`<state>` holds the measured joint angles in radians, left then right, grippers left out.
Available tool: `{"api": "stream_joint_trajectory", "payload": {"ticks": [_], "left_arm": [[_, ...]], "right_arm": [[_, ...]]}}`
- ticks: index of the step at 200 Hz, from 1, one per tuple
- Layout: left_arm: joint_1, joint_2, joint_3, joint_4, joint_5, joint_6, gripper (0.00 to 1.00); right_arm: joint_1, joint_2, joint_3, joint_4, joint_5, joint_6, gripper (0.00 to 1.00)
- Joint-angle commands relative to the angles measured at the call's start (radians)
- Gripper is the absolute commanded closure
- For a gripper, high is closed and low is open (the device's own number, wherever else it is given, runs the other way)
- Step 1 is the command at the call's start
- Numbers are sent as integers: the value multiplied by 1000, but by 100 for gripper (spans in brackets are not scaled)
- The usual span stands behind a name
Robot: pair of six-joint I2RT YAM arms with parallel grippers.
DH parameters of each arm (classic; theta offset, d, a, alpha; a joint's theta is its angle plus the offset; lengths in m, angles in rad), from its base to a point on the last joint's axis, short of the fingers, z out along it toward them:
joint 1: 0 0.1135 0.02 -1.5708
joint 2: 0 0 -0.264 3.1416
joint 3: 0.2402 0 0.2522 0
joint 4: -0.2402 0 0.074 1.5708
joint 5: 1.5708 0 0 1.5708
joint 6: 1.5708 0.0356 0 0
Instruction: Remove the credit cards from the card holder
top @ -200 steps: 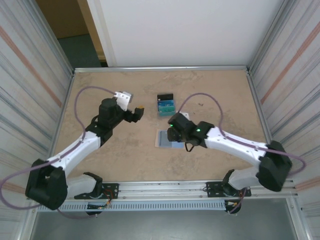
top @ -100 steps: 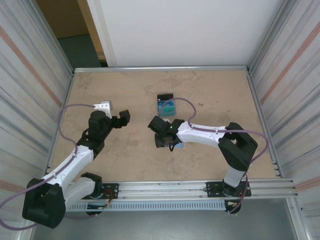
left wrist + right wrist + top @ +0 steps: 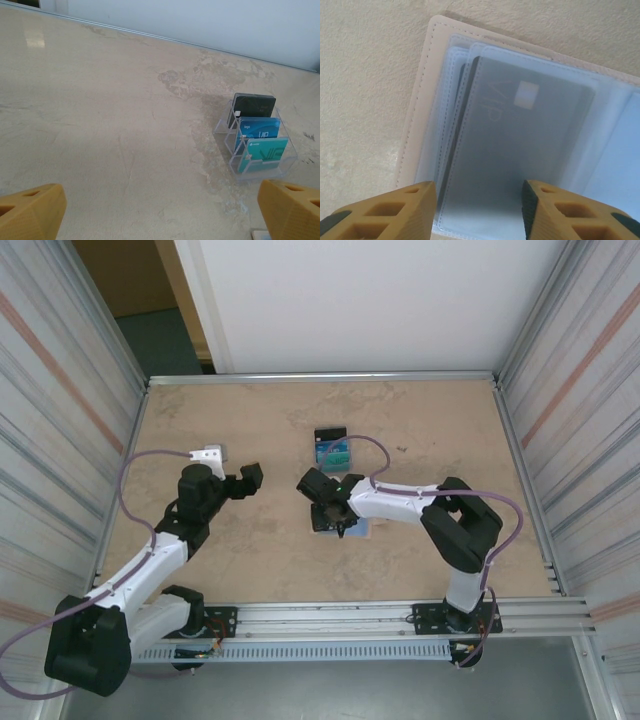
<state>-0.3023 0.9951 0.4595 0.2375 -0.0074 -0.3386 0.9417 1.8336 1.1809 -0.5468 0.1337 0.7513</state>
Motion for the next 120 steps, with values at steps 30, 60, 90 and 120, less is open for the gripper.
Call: {"api": "stream_joint_trajectory", "payload": {"ticks": [30,60,90,120], "left_arm": [[4,7,-6,21,6,-4,1],[5,7,-2,14,10,-2,1],[4,4,-1,11,10,0,1],[3,0,2,7,19,4,1]], "right_arm": [[-9,37,15,-15,9,6,51],[-14,38,-13,-10,3,8,55],[-17,28,-39,-5,-3,2,62],[-23,11,-62,2,-9,-9,70]]}}
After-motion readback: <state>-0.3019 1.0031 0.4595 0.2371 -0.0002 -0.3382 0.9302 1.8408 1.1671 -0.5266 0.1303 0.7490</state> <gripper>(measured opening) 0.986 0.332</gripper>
